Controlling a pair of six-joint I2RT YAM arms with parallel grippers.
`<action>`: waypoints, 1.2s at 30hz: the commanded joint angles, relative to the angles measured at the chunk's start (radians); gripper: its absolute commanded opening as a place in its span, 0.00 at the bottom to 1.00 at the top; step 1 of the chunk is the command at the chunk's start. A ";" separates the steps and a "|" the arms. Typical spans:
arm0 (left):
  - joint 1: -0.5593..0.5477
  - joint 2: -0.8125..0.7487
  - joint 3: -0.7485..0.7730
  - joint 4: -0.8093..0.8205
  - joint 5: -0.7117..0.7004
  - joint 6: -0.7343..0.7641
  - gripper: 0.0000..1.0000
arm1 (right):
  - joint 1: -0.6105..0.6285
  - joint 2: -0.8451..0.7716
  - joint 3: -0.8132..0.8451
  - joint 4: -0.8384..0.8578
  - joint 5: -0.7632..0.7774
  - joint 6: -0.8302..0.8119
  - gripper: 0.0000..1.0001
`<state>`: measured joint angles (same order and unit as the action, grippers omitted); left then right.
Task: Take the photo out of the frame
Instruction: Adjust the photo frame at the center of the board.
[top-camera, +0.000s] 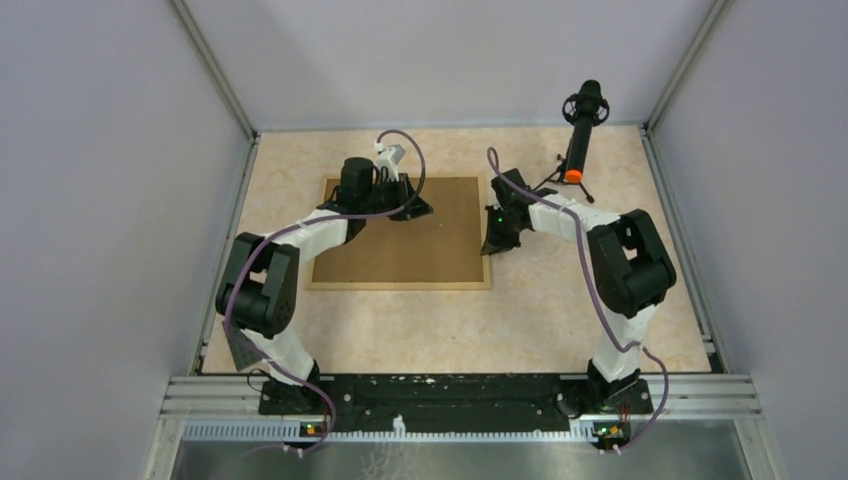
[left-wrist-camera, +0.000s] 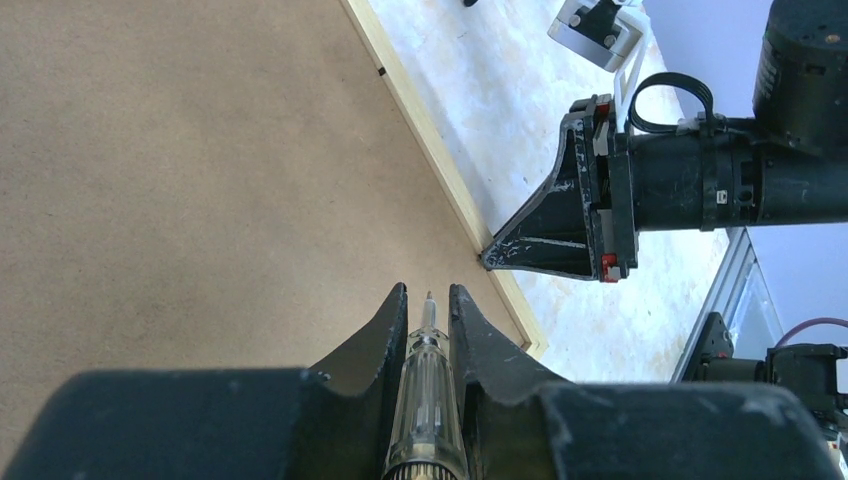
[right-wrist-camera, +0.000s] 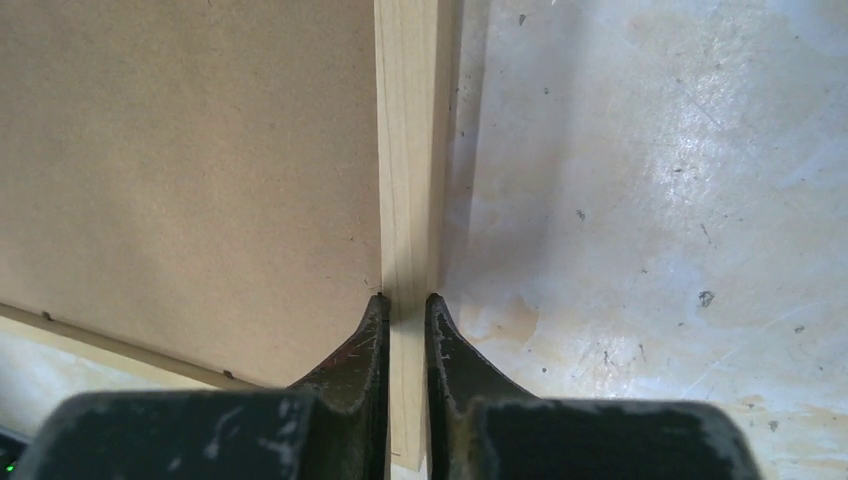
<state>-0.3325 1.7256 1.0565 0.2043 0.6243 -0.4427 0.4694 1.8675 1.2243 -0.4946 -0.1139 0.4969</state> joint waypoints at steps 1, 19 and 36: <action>0.008 0.002 0.013 0.013 0.027 0.013 0.00 | -0.021 -0.010 0.002 -0.015 -0.061 -0.033 0.14; 0.013 -0.004 0.003 0.007 0.028 0.013 0.00 | 0.023 0.048 0.024 -0.036 0.051 -0.001 0.16; 0.092 -0.084 -0.041 -0.047 0.070 0.085 0.00 | -0.092 0.148 0.162 -0.034 -0.090 -0.838 0.00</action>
<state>-0.2520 1.7138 1.0313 0.1558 0.6655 -0.3923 0.4210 1.9610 1.3602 -0.5312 -0.1726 0.0257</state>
